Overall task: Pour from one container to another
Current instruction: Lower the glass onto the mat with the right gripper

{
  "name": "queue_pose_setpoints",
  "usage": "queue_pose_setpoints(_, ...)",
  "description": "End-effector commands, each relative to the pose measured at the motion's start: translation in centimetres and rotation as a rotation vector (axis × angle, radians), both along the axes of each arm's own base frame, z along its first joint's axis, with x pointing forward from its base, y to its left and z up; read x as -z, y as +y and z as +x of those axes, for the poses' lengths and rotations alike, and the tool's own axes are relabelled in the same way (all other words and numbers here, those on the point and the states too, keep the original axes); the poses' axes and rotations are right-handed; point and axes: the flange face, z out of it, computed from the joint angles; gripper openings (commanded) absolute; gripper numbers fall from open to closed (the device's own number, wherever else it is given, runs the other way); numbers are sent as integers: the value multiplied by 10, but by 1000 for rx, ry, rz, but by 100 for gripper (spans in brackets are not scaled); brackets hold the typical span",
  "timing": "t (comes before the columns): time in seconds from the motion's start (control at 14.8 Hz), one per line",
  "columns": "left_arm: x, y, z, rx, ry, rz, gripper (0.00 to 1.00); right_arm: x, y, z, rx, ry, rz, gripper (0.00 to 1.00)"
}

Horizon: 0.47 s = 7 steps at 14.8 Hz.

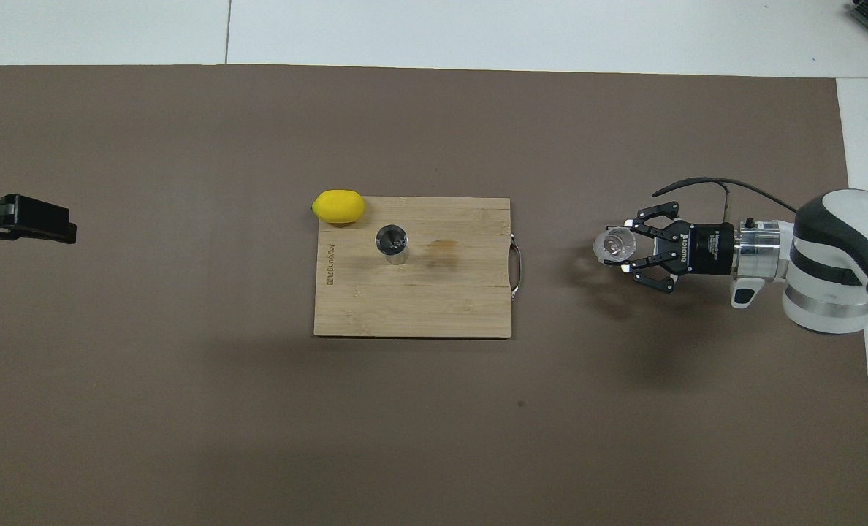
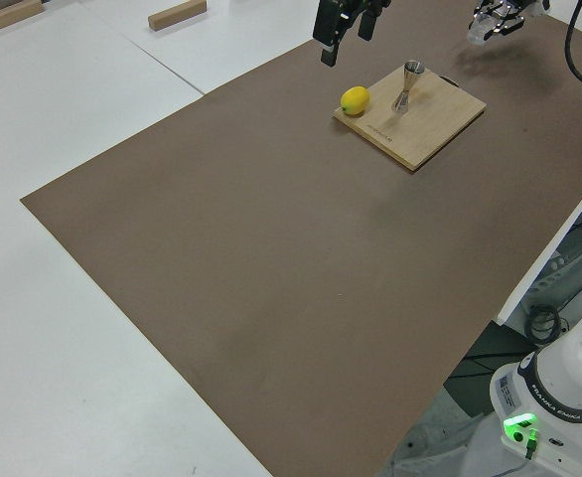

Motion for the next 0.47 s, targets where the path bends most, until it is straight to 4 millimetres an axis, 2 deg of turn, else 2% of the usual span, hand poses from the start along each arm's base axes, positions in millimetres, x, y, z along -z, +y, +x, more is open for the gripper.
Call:
queue_pose_setpoints(0.0, -6, -1, -2, -4, 4, 31, 100, 9, 7, 2, -12, -56, 52, 0)
queue_pose_setpoints(0.41, -6, 0, -2, -10, 4, 30, 100, 25, -1, -2, -41, -85, 66, 0)
